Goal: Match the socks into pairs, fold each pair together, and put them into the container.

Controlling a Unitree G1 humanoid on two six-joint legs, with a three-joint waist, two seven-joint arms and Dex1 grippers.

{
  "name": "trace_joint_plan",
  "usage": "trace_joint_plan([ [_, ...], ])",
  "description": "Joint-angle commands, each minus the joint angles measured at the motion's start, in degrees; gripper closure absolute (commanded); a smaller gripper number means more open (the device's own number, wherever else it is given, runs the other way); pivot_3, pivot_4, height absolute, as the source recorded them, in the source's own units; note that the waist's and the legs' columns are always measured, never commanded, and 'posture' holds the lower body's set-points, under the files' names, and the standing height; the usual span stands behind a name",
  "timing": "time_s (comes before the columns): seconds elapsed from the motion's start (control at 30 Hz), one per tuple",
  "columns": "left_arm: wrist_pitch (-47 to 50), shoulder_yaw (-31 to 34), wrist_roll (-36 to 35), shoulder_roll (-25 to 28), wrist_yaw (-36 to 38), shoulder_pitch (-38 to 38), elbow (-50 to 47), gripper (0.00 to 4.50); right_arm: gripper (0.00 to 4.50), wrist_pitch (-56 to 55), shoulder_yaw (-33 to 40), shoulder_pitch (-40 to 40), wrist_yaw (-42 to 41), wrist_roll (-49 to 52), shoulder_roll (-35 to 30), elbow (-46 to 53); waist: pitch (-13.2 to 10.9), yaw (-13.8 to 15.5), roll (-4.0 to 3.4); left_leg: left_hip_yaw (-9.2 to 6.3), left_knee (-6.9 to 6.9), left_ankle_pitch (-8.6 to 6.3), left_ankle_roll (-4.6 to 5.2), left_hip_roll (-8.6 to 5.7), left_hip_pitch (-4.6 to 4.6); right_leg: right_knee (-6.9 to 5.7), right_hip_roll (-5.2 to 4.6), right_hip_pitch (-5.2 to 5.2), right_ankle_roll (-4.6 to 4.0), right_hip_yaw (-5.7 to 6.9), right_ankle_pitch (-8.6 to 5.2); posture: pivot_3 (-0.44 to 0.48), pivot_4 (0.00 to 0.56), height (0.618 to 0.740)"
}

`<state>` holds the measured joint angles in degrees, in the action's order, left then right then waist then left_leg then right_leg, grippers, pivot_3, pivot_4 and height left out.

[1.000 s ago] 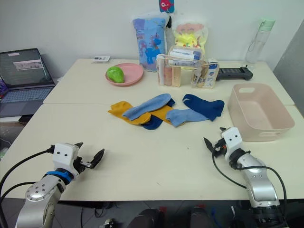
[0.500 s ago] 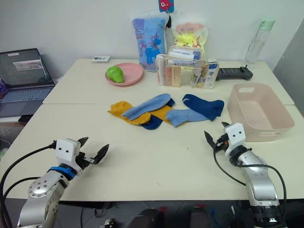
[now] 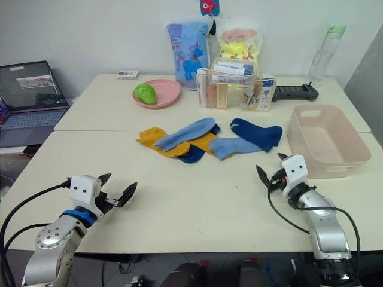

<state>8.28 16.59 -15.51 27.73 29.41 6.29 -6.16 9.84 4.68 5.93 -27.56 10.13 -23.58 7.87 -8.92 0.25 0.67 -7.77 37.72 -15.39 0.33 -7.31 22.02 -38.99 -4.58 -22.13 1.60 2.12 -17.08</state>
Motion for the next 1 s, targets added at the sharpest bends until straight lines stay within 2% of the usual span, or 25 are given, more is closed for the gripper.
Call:
trace_joint_plan([
  [0.03, 0.0, 1.6, -1.0, 0.6, -0.2, -0.5, -1.1, 0.0, 0.05, -1.1, 0.3, 0.8, -0.2, 0.0, -0.5, 1.8, 0.0, 0.0, 0.0, 0.0, 0.0, 0.0, 0.0, 0.0, 0.0, 0.0, 0.0, 0.0, 0.0, 0.0, 0.0, 0.0, 0.15, 0.74],
  [0.2, 0.5, 1.0, -1.1, 0.8, 0.1, -1.1, -1.9, 0.0, 0.05, -0.3, -0.2, 1.5, 0.0, -0.1, -0.4, 2.4, 0.0, 0.0, 0.0, 0.0, 0.0, 0.0, 0.0, 0.0, 0.0, 0.0, 0.0, 0.0, 0.0, 0.0, 0.0, 0.0, 0.15, 0.74],
  [0.47, 4.5, -0.5, -0.8, 2.8, 0.4, -10.7, 0.0, 0.0, 0.05, 7.4, -5.6, 5.9, -8.9, 4.3, -3.9, 10.3, -0.1, 0.0, 0.05, 0.01, 0.0, 0.0, 0.0, 0.0, 0.01, 0.01, 0.01, -0.02, 0.01, -0.01, 0.01, 0.0, 0.15, 0.74],
  [0.6, 4.7, -1.5, 0.0, 2.4, 0.3, -13.7, 1.9, 0.0, 0.05, 11.1, -6.6, 8.3, -10.3, 6.7, -4.1, 12.4, -0.1, 0.0, 0.08, 0.0, 0.0, 0.0, -0.01, 0.01, 0.01, 0.01, 0.01, -0.01, 0.02, 0.01, 0.01, 0.0, 0.15, 0.74],
  [0.77, 3.1, -4.2, 2.0, 0.8, -1.1, -21.4, 8.9, 0.0, 0.05, 16.3, -9.4, 12.9, -11.3, 8.7, -3.4, 15.7, -0.2, 0.1, 0.17, -0.03, 0.0, 0.01, -0.02, 0.0, 0.03, 0.01, 0.01, -0.03, 0.05, 0.02, 0.05, 0.0, 0.15, 0.74],
  [1.0, -1.2, -7.6, 5.2, -1.8, -2.2, -30.6, 21.4, 0.0, 0.05, 16.1, -9.9, 12.6, -11.8, 8.0, -4.0, 15.6, -0.2, 0.1, 0.26, -0.01, 0.04, 0.01, -0.02, -0.02, 0.11, 0.05, 0.0, -0.07, 0.09, 0.02, 0.07, 0.0, 0.15, 0.74],
])
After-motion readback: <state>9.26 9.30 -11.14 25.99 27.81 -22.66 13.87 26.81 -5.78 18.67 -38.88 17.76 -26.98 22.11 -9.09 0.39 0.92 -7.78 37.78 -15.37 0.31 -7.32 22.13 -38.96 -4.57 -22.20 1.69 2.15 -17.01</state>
